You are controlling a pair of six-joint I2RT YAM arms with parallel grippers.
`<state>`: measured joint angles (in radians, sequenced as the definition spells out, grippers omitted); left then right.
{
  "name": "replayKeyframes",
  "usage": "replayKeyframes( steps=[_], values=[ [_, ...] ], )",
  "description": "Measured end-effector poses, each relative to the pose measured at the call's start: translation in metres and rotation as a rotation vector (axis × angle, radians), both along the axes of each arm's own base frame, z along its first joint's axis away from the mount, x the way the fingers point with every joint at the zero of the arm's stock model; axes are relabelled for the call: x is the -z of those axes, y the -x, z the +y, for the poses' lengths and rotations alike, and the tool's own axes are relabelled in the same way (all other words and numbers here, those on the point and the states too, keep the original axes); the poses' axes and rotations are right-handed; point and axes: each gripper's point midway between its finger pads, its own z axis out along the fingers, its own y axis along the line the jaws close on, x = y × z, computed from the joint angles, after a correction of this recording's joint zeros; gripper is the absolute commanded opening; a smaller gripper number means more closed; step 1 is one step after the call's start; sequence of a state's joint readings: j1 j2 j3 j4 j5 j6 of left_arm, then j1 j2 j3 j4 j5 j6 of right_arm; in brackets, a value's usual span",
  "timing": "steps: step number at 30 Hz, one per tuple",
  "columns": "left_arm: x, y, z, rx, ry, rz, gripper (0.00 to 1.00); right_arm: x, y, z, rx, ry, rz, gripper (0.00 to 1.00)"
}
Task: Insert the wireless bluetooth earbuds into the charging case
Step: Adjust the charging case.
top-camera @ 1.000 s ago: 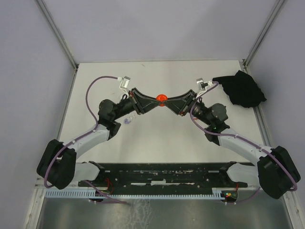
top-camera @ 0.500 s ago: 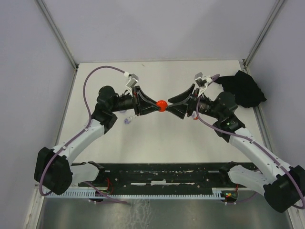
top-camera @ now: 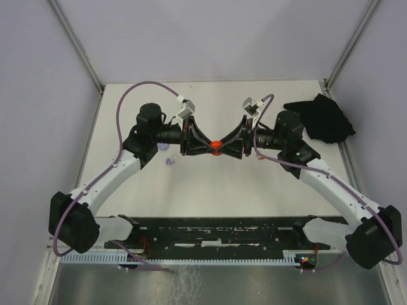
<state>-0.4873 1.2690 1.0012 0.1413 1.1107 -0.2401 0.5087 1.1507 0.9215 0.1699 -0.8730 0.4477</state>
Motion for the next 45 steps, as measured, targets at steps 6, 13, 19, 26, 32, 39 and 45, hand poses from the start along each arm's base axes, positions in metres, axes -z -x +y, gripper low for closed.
replayKeyframes(
  steps=[6, 13, 19, 26, 32, 39, 45],
  values=[
    [0.006, 0.003, -0.002, 0.024, -0.024, 0.005, 0.13, 0.004, 0.002, 0.003, -0.029, 0.009, 0.017, 0.22],
    [0.007, 0.004, -0.002, 0.031, -0.034, -0.005, 0.44, 0.005, 0.003, 0.003, -0.041, 0.009, 0.016, 0.11],
    [0.011, 0.000, -0.001, -0.017, -0.014, -0.026, 0.51, -0.007, 0.000, 0.005, -0.030, -0.032, -0.006, 0.11],
    [0.019, -0.004, -0.001, -0.077, 0.025, 0.017, 0.52, -0.013, -0.003, 0.010, 0.002, -0.082, -0.014, 0.11],
    [0.013, -0.003, -0.002, -0.091, 0.072, 0.044, 0.50, -0.015, -0.006, 0.011, 0.022, -0.100, -0.022, 0.12],
    [0.000, -0.003, -0.003, -0.102, 0.124, 0.043, 0.51, -0.015, -0.008, 0.011, 0.036, -0.105, -0.024, 0.12],
    [-0.008, -0.002, -0.003, -0.098, 0.157, 0.051, 0.38, -0.011, -0.008, 0.011, 0.039, -0.101, -0.017, 0.12]
  ],
)
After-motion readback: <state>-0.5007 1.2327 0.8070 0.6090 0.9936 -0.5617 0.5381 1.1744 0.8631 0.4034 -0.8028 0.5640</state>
